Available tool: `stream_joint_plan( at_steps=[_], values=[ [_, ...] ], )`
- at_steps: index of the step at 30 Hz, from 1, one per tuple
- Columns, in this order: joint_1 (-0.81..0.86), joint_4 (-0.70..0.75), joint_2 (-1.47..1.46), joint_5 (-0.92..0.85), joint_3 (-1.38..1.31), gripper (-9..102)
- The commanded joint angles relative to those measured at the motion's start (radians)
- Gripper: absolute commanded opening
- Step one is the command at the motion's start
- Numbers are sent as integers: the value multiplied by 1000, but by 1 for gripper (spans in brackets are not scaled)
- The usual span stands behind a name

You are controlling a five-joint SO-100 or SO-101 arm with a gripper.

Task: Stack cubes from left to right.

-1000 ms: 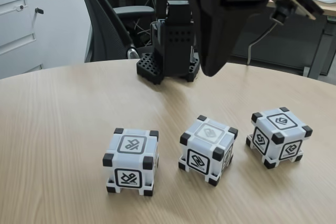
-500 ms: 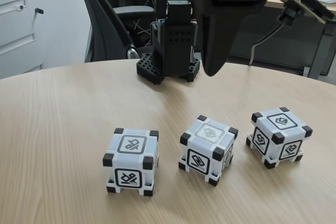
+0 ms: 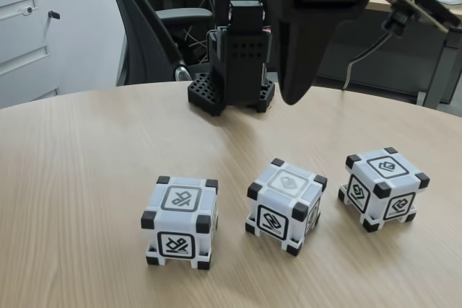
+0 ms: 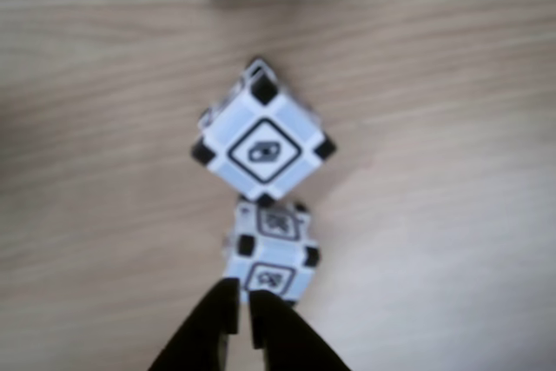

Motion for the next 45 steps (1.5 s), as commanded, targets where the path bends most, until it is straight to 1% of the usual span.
stream_joint_plan(
  at_steps=[1,8,21,26,29,33,36,40,45],
  values=[
    [-8,2,8,-2,-40,0],
    [-72,0,6,-3,-40,0],
    [-385,-3,-32,152,-40,0],
    [-397,-3,-161,163,-41,0],
    [-397,-3,-181,147,-41,0],
    [-396,-3,-183,106,-43,13],
    [-396,-3,-183,54,-43,28],
    [-394,-3,-178,40,-43,35],
    [-394,-3,-181,69,-41,40]
  ],
)
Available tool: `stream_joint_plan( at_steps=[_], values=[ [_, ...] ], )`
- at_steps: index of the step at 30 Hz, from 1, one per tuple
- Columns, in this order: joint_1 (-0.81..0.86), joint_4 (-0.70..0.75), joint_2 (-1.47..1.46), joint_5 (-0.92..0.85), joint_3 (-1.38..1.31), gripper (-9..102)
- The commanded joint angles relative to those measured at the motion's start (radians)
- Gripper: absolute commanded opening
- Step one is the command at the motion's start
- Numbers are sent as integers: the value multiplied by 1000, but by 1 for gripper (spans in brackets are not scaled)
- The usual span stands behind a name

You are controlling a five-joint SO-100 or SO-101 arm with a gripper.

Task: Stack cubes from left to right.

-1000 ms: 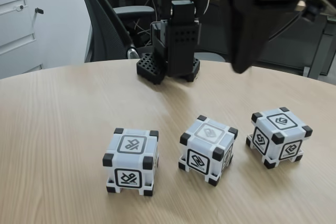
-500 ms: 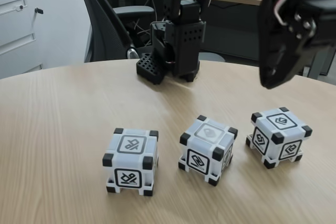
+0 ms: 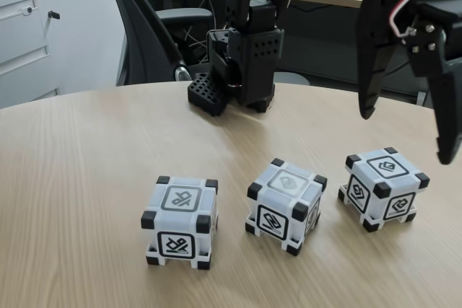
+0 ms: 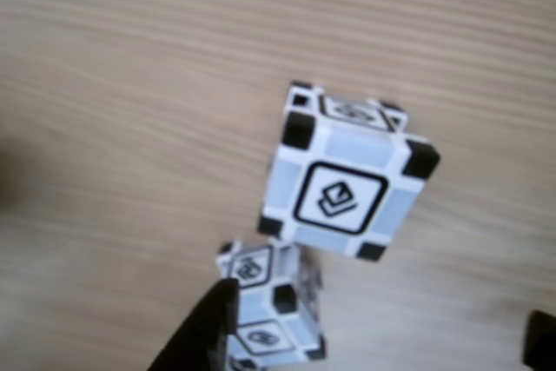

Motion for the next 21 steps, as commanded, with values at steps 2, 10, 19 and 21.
stream_joint_plan(
  at_steps=[2,10,19,21],
  values=[
    [6,-2,8,28,-38,41],
    [8,-3,5,72,-23,42],
    [9,-3,-92,95,-37,41],
    [9,-5,-107,95,-37,41]
  ],
)
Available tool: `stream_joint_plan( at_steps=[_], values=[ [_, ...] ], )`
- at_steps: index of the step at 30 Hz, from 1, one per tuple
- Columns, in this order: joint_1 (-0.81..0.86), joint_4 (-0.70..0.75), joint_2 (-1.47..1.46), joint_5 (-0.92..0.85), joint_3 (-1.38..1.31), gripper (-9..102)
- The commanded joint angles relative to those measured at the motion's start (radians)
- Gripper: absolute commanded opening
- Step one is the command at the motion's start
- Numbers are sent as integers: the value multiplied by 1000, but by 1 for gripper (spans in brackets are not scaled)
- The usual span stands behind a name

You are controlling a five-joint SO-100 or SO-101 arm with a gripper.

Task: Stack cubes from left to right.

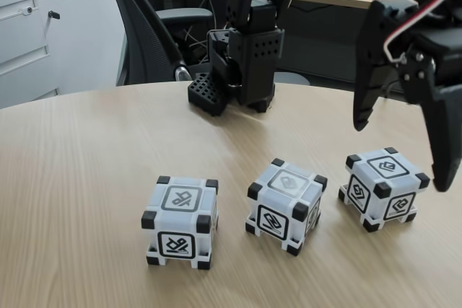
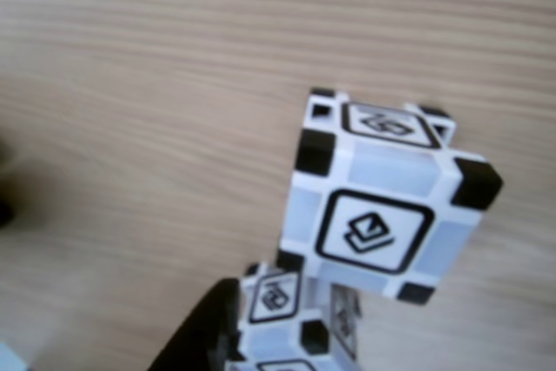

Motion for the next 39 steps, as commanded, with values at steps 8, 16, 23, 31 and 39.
stream_joint_plan(
  at_steps=[8,16,23,31,39],
  values=[
    [37,-17,-87,0,-40,41],
    [104,-129,-89,-83,-40,40],
    [101,-129,-92,-83,-38,39],
    [84,-130,-147,-112,-38,39],
    [37,-130,-173,-146,-38,38]
  ],
)
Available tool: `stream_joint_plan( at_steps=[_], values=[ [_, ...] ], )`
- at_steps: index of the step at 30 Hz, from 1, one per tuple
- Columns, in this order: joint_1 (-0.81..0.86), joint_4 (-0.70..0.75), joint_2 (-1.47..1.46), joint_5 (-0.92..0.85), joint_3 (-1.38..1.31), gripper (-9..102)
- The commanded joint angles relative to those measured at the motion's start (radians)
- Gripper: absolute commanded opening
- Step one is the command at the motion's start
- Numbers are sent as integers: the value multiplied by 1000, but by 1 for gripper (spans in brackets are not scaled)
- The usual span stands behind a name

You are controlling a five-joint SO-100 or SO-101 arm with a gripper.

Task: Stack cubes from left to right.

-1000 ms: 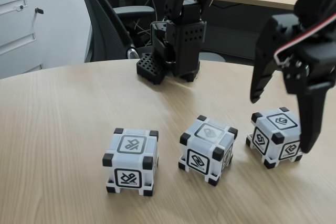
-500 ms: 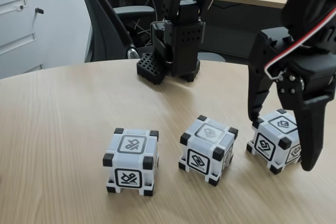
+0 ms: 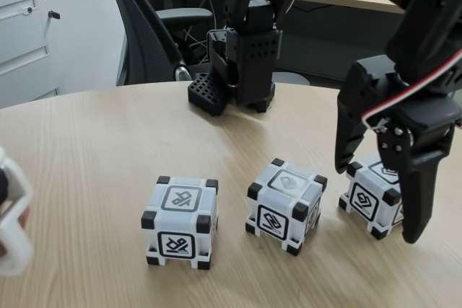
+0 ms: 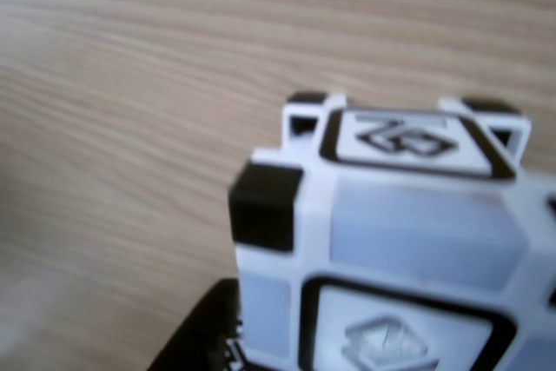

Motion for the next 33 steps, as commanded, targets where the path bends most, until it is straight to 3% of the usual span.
stream_joint_plan(
  at_steps=[1,10,24,33],
  values=[
    [-34,-9,6,-25,-38,39],
    [-71,-9,-46,-18,-40,37],
    [-71,-69,-52,-34,-40,2],
    [-71,-69,-12,-3,-51,0]
  ],
)
